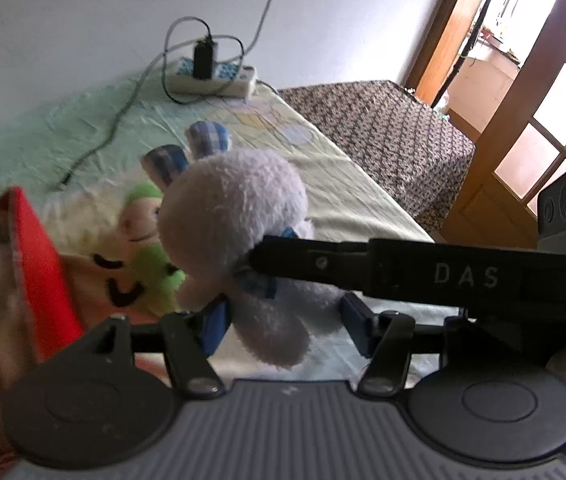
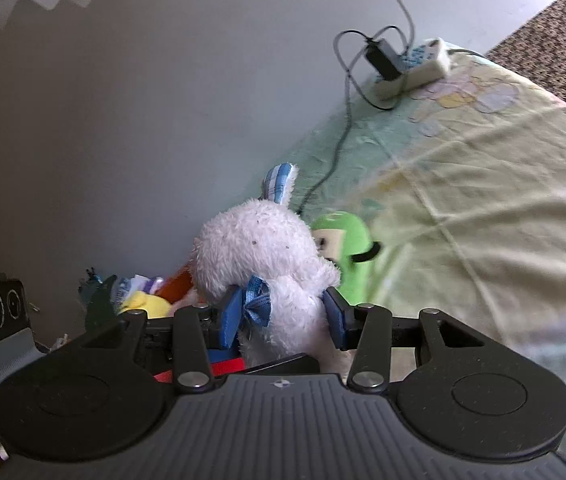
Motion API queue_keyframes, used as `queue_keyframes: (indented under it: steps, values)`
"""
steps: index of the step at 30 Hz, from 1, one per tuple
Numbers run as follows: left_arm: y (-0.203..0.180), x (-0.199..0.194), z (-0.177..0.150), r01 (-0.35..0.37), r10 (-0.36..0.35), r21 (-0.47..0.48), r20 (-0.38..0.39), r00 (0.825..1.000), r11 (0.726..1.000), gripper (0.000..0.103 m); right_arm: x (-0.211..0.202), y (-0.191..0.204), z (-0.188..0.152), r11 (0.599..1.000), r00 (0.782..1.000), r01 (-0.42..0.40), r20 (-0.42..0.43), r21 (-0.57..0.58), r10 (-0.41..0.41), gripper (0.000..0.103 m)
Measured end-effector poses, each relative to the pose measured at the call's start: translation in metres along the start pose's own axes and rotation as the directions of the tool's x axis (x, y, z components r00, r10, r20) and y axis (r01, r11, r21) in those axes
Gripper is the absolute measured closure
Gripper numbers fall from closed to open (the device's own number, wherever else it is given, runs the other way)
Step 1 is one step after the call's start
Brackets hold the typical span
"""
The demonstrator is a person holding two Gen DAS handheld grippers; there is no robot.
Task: Organize objects
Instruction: 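Lift the white bunny with the right gripper and carry it to the box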
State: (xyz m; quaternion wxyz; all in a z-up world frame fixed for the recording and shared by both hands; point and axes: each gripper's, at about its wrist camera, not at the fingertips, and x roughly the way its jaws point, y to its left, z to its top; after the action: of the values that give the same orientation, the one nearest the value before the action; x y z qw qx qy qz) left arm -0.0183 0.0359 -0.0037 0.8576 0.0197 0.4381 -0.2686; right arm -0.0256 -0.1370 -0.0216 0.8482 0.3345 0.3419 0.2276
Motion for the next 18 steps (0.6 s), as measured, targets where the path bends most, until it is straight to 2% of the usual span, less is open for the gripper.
queue_keyframes:
  steps: [9,18]
  values:
    - [0.03,-0.051,-0.011,-0.035,0.033,0.021,0.069,0.997,0.999,0.041,0.013,0.052,-0.014,0.998,0.998,-0.051,0.031,-0.03,0.052,0.056]
    - [0.069,-0.106,-0.026,-0.11,0.108,0.003,0.16,0.981,0.994,0.039,0.043,0.113,-0.028,0.987,0.99,-0.139,0.017,-0.074,0.141,0.056]
